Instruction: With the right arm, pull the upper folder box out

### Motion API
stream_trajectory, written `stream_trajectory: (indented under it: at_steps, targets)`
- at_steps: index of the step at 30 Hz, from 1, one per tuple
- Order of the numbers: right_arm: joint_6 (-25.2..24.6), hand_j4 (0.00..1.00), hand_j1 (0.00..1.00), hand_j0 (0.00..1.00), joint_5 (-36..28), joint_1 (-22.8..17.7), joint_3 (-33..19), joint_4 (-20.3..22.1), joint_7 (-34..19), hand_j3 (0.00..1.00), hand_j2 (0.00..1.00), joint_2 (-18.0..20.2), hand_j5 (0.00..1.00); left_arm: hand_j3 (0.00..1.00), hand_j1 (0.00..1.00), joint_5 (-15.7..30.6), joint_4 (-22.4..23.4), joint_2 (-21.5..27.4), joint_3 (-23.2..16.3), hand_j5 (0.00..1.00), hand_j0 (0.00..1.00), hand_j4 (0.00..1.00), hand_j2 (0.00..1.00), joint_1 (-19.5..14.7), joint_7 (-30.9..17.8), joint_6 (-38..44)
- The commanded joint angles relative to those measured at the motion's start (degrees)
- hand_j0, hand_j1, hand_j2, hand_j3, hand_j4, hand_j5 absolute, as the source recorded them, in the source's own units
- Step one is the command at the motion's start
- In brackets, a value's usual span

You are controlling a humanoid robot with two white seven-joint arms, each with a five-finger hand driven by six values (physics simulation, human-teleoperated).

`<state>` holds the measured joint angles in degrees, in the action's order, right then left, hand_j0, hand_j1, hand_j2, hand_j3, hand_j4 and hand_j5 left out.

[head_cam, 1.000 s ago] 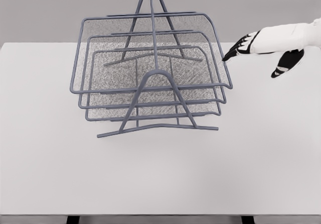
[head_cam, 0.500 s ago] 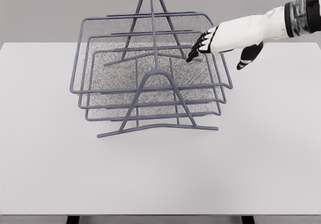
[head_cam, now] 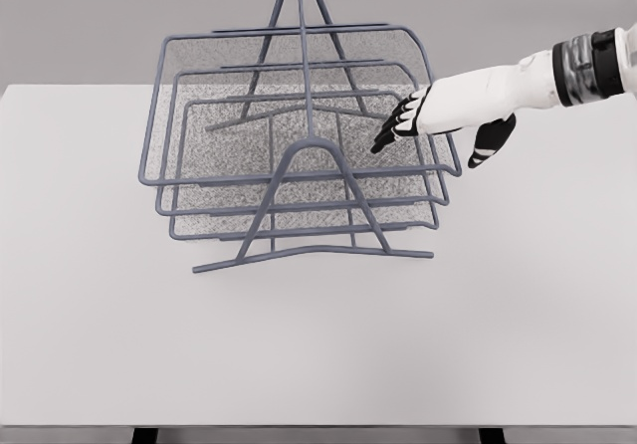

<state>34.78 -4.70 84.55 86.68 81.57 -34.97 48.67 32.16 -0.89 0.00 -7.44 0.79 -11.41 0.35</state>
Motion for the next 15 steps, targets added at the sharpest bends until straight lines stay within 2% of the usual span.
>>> stream_trajectory:
  at_steps: [1, 11, 15]
  targets:
    - [0.22, 1.0, 1.0, 1.0, 0.4, -0.09, 0.25, 0.0, -0.03, 1.0, 1.0, 0.11, 1.0, 1.0, 1.0, 0.01, 0.01, 0.0, -0.03, 1.0, 1.0, 1.0, 1.0, 0.0, -0.01, 0.0]
    - [0.22, 1.0, 1.0, 1.0, 0.4, -1.93, 0.33, -0.27, -0.03, 1.0, 1.0, 0.73, 1.0, 1.0, 1.0, 0.01, 0.01, 0.0, -0.03, 1.0, 1.0, 1.0, 1.0, 0.0, -0.01, 0.0]
    - [0.22, 1.0, 1.0, 1.0, 0.4, -2.2, 0.33, -0.09, -0.03, 1.0, 1.0, 2.22, 1.0, 1.0, 1.0, 0.01, 0.01, 0.0, -0.03, 1.0, 1.0, 1.0, 1.0, 0.0, -0.01, 0.0]
